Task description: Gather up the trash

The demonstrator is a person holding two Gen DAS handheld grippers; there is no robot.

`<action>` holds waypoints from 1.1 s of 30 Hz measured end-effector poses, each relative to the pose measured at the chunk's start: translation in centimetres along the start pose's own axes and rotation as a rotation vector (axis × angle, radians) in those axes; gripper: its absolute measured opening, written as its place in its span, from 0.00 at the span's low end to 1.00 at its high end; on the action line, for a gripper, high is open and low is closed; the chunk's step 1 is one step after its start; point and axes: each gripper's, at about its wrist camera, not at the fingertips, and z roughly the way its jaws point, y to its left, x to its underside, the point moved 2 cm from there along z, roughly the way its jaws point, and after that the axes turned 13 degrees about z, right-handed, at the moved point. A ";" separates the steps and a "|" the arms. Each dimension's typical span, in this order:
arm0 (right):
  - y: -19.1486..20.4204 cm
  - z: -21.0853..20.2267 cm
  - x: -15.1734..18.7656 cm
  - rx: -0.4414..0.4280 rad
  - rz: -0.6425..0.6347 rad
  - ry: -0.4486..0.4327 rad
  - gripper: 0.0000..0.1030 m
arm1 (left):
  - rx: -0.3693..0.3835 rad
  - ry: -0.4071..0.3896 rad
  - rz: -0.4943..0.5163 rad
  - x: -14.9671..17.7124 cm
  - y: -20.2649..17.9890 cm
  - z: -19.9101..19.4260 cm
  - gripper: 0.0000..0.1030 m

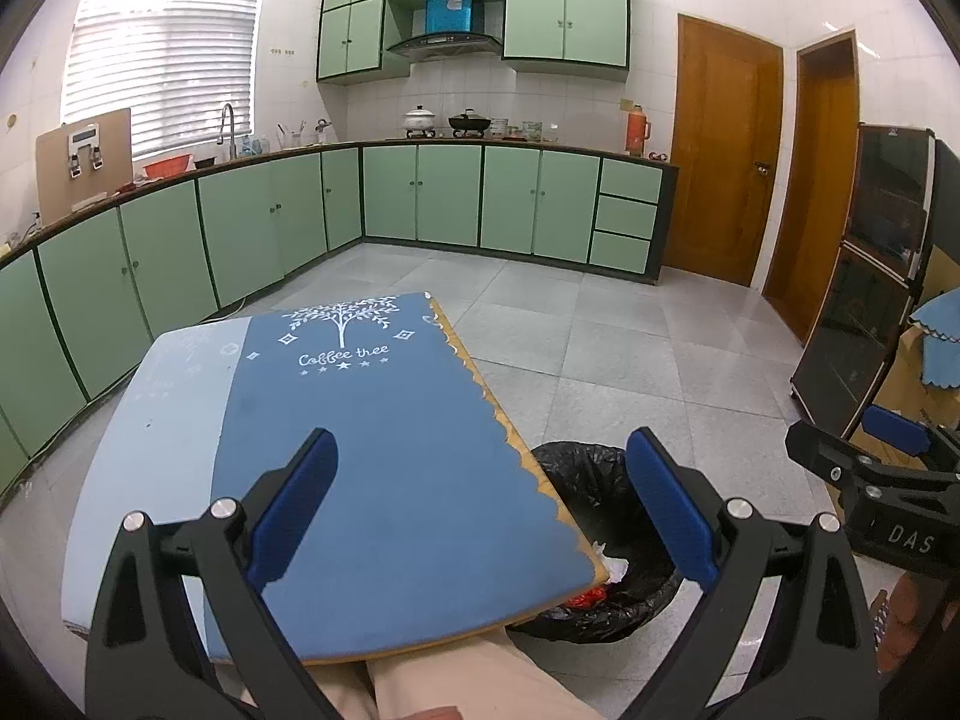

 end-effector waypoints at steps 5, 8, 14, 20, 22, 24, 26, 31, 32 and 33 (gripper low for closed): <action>0.2 -0.1 0.1 -0.005 -0.002 -0.004 0.94 | 0.001 0.000 0.001 0.0 0.0 0.0 0.91; 0.2 -0.1 0.2 -0.003 -0.005 -0.006 0.94 | 0.000 -0.002 0.002 0.0 0.0 -0.1 0.91; 0.2 -0.1 0.2 -0.004 -0.006 -0.005 0.94 | -0.001 -0.002 0.000 0.0 0.0 -0.1 0.91; 0.2 0.0 0.2 -0.004 -0.008 -0.004 0.94 | 0.001 -0.001 0.000 0.0 0.1 -0.1 0.91; 0.2 0.0 0.2 -0.003 -0.008 -0.006 0.94 | 0.000 -0.002 0.001 0.0 0.1 -0.1 0.91; 0.3 0.0 0.2 -0.003 -0.008 -0.007 0.94 | 0.000 -0.002 0.001 0.0 0.1 -0.1 0.91; 0.4 0.0 0.1 -0.004 -0.008 -0.006 0.94 | -0.001 -0.002 0.001 0.0 0.1 -0.1 0.91; 0.4 0.0 0.0 -0.004 -0.010 -0.007 0.94 | 0.000 -0.002 0.002 0.1 0.1 -0.1 0.91; 0.4 0.0 0.0 -0.004 -0.009 -0.007 0.94 | 0.000 -0.003 0.002 0.1 0.1 -0.1 0.91; 0.4 0.0 0.0 -0.004 -0.009 -0.008 0.94 | 0.000 -0.004 0.002 0.1 0.1 -0.1 0.91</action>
